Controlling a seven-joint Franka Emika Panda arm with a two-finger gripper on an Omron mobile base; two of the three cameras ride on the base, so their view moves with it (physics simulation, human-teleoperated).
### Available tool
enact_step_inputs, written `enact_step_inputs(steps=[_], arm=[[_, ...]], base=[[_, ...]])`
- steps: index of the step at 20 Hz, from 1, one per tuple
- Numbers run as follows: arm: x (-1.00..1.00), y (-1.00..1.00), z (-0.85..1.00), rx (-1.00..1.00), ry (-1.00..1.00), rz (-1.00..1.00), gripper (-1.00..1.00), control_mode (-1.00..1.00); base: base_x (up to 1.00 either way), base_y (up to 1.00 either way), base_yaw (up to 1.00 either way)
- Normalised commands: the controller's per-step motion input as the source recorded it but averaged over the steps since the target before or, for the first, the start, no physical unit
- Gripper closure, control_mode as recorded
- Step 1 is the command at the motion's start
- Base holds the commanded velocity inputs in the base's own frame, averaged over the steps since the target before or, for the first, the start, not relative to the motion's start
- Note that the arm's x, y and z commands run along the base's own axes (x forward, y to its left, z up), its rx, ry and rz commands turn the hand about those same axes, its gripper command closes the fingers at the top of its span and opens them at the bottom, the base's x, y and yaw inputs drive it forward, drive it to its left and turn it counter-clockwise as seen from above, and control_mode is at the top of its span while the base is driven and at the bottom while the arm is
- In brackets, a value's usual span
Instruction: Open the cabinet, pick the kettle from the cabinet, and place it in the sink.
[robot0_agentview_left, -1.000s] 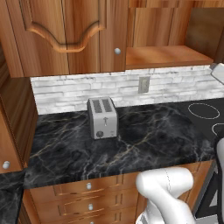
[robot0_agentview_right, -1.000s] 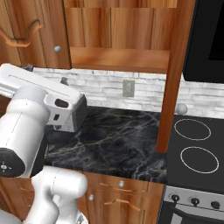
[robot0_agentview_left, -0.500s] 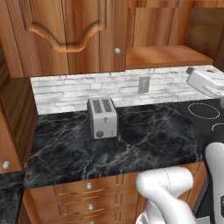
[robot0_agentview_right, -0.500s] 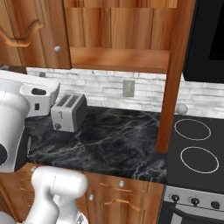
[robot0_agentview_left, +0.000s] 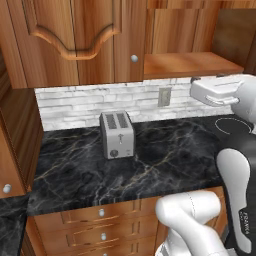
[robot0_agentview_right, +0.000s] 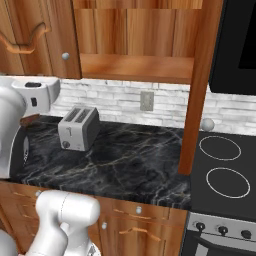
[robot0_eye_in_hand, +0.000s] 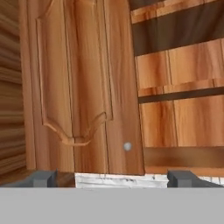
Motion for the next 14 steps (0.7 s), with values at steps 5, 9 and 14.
enact_step_inputs(steps=[5, 9, 14], arm=[[0.25, 0.17, 0.02, -0.03, 0.21, -0.04, -1.00, -1.00], [0.29, 0.23, 0.00, -0.04, 0.17, -0.08, -1.00, -1.00], [0.31, 0.19, 0.00, -0.08, 0.09, -0.08, -1.00, -1.00]], base=[[0.00, 0.00, 0.00], [0.00, 0.00, 0.00], [0.00, 0.00, 0.00]])
